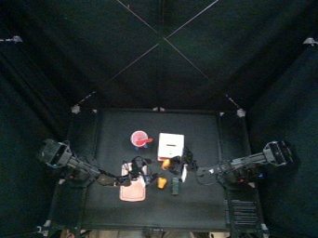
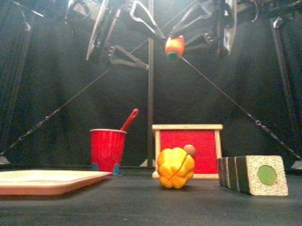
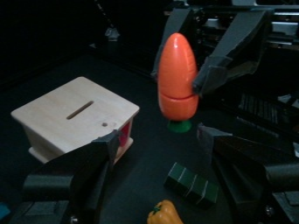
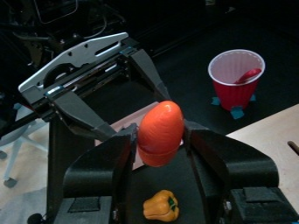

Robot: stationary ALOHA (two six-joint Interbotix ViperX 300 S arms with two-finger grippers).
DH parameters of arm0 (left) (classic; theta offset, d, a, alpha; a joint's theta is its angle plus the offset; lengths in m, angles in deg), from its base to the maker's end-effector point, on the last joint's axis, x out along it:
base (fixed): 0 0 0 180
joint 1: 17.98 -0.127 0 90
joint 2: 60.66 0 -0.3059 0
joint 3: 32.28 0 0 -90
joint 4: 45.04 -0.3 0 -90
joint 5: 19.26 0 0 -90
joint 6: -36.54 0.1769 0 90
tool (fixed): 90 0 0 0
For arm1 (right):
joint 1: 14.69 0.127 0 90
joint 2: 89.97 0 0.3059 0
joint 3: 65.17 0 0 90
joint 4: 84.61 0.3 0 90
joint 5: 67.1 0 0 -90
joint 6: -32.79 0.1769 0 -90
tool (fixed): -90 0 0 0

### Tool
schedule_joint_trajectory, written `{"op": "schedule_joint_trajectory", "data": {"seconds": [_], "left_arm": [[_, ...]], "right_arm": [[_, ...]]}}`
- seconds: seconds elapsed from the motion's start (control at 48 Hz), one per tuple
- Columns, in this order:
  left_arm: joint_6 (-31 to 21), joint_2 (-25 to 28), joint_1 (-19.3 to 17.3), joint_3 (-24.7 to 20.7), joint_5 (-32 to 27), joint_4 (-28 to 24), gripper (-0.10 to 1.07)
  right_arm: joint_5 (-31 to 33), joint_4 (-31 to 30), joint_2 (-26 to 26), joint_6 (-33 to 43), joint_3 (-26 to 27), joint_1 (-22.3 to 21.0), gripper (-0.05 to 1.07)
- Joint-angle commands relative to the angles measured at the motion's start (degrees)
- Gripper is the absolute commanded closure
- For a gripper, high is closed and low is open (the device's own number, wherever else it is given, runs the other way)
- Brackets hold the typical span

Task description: Put carrot right of roll

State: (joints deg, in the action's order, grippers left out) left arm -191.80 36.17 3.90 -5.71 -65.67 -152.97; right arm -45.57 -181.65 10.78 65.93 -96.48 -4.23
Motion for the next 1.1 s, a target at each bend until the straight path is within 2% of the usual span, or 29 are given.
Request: {"op": "schedule_joint_trajectory", "data": {"seconds": [0.0, 0.312, 0.542, 0.688, 0.792, 0.958, 1.083], "left_arm": [[0.2, -1.8, 0.8, 0.2, -1.6, 0.2, -0.05], [0.4, -8.2, 0.4, 4.7, -1.3, 3.1, -0.05], [0.4, -15.6, -1.8, 9.8, 3.7, 5.4, -0.05], [1.0, -21.5, -4.3, 13.6, 8.9, 5.8, -0.05], [2.3, -25.2, -5.8, 16.6, 12.7, 5.7, -0.05], [6.0, -29.8, -6.3, 18.8, 16.1, 5.6, -0.05], [7.7, -30.8, -6.1, 20.1, 16.7, 6.1, -0.05]], "right_arm": [[0.1, -0.1, 2.1, 0.2, 0.0, 0.1, 0.31], [0.1, 2.4, 3.4, 0.1, -1.8, -0.1, 0.31], [0.0, 7.1, 3.2, -0.4, -2.5, -1.0, 0.31], [-1.1, 14.8, 3.0, -0.4, -4.4, -1.1, 0.31], [-2.3, 23.3, 3.2, -1.1, -5.4, -1.5, 0.31], [-4.7, 32.1, 3.7, -1.3, -7.4, -1.1, 0.31], [-5.5, 36.6, 3.6, -1.1, -9.7, -0.3, 0.31]]}}
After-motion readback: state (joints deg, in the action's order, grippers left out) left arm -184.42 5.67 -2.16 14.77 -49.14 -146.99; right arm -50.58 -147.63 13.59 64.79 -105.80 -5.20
